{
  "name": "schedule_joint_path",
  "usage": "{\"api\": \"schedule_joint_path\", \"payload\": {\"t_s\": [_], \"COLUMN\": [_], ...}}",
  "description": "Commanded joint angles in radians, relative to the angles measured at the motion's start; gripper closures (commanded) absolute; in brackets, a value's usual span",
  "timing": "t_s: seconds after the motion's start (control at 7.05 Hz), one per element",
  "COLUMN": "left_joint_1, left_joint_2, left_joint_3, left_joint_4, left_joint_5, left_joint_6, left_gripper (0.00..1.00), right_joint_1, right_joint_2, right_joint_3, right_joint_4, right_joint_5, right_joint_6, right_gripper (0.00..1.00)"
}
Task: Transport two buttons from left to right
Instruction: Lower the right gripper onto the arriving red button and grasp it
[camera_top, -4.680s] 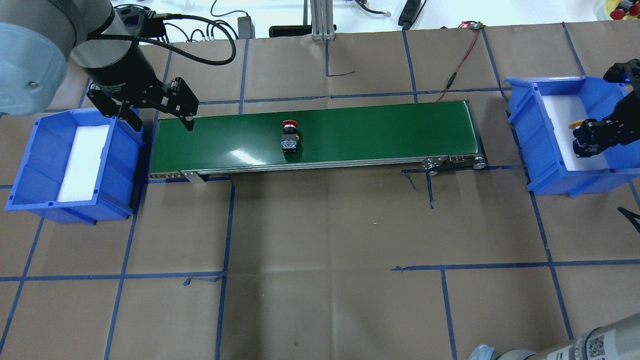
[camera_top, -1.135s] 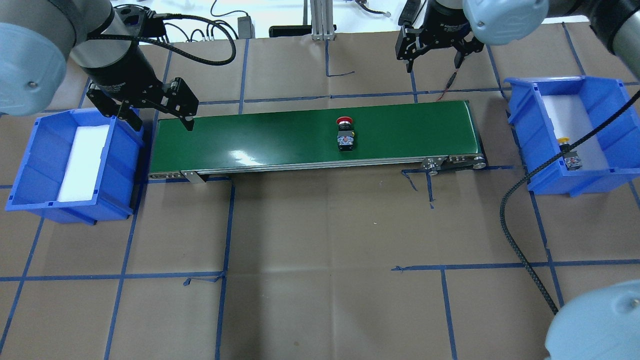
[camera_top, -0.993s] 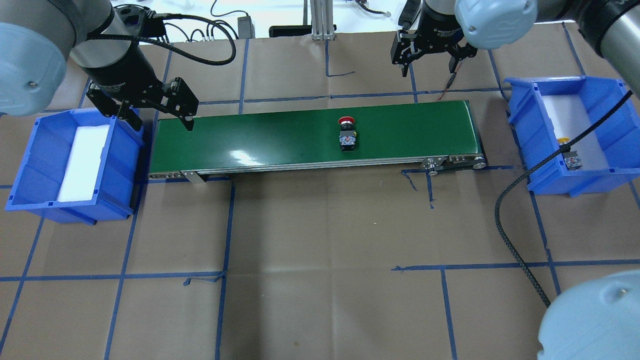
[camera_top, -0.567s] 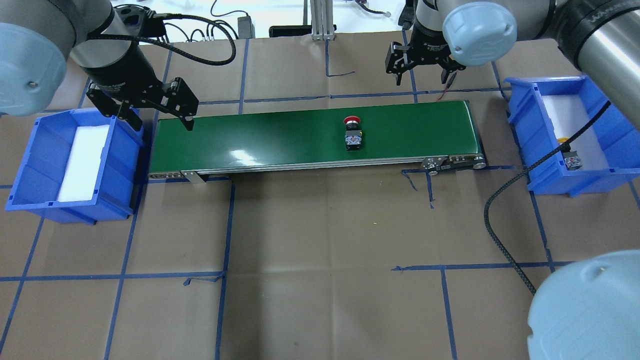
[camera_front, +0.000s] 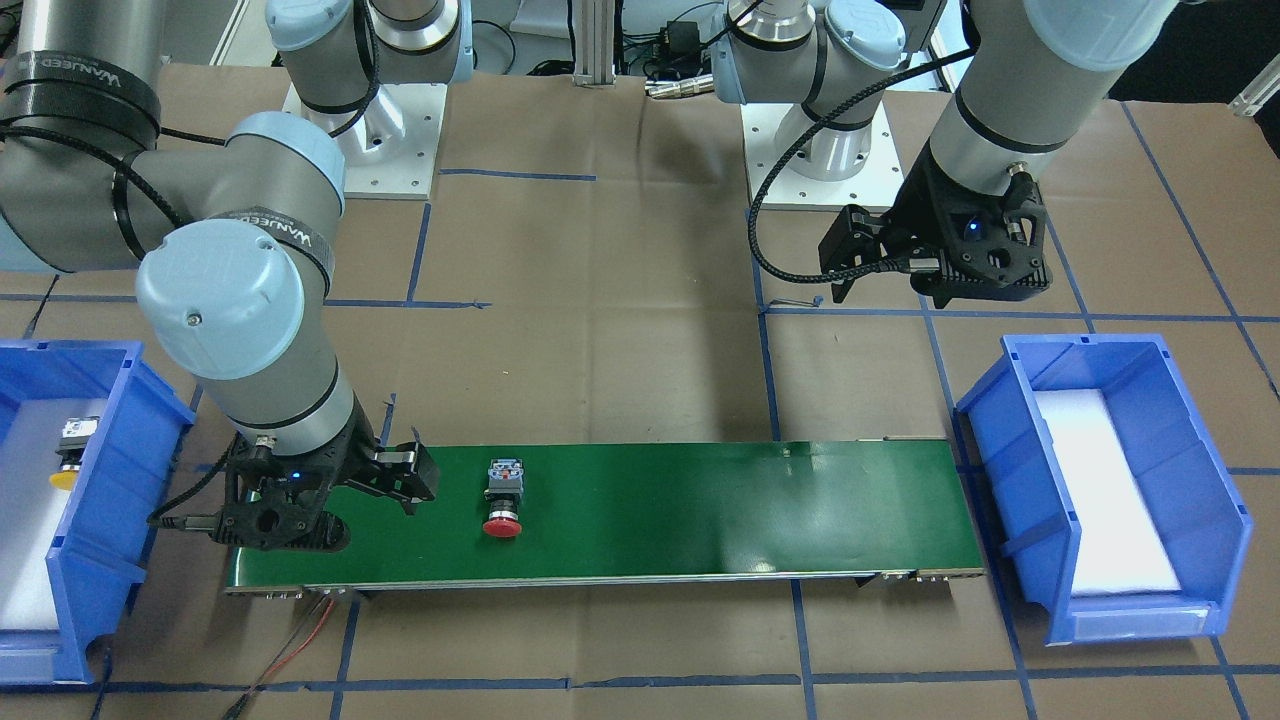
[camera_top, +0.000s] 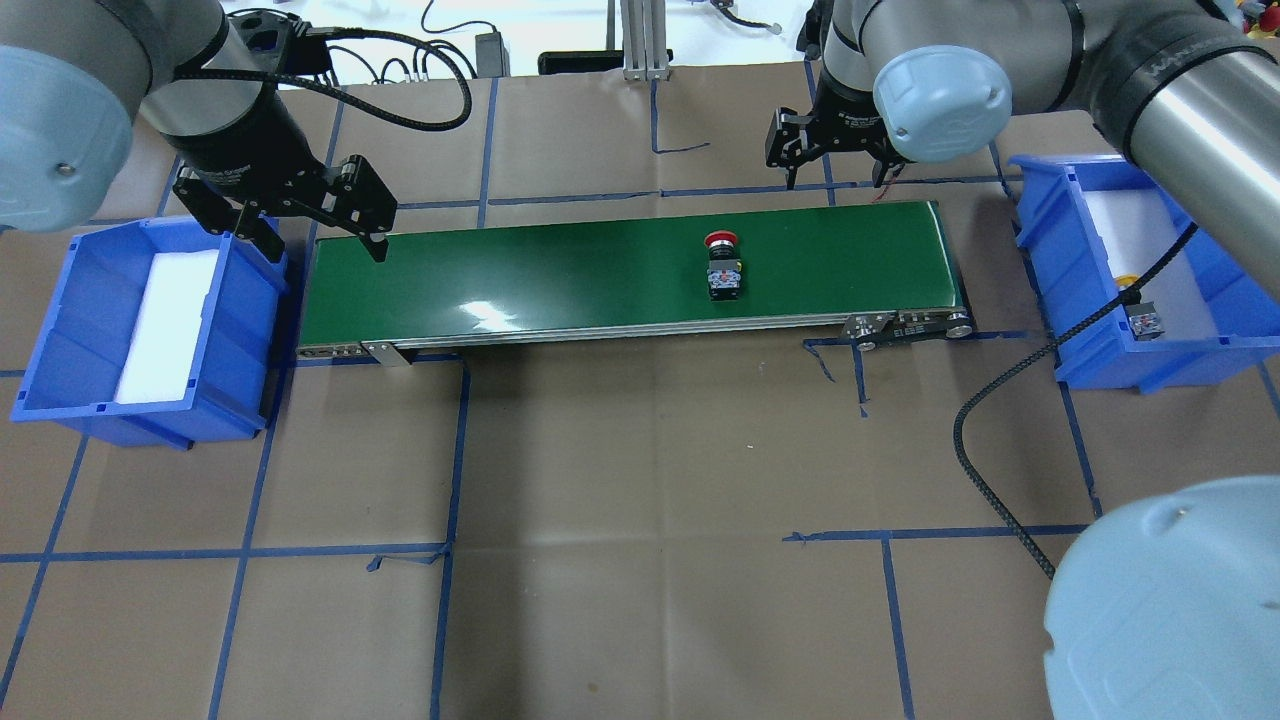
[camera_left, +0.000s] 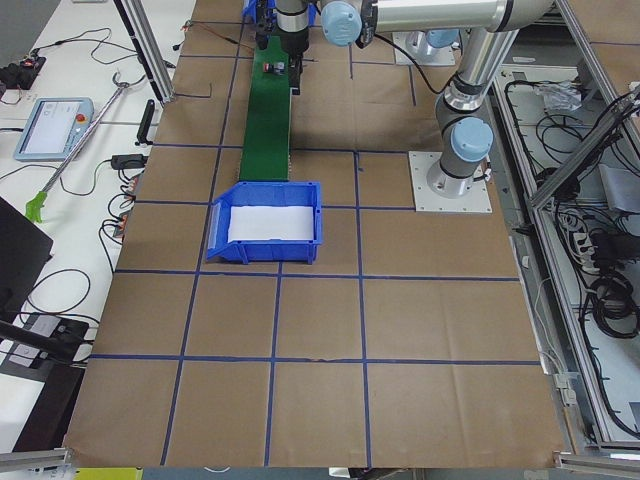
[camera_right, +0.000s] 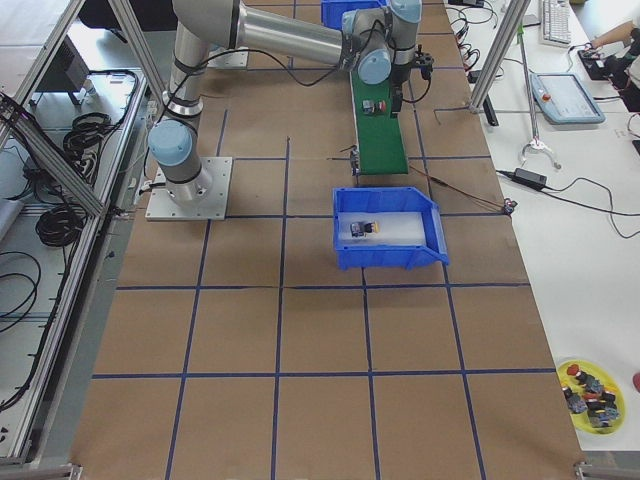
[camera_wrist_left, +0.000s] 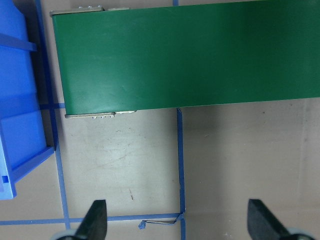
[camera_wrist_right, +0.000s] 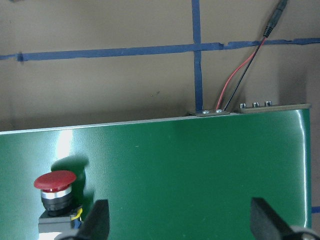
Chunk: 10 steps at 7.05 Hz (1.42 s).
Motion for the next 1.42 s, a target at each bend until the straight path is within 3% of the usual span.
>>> {"api": "schedule_joint_path", "payload": {"t_s": [0.0, 0.28, 1.28], "left_joint_1": [0.0, 0.0, 0.0], "left_joint_2": [0.001, 0.002, 0.002], "left_joint_3": [-0.001, -0.001, 0.0], "left_joint_4": [0.0, 0.0, 0.0], "left_joint_5": [0.0, 0.0, 0.0], "left_joint_6": [0.0, 0.0, 0.0], "left_gripper": [0.0, 0.0, 0.0], "right_joint_1": [-0.01, -0.014, -0.025], "right_joint_2": [-0.002, -0.005, -0.007], "right_joint_3": [0.042, 0.105, 0.116], "right_joint_4": [-0.048, -0.139, -0.133], "right_joint_5": [0.077, 0.083, 0.082], "right_joint_6": [-0.002, -0.011, -0.011], "right_gripper": [0.01, 0.01, 0.01]}}
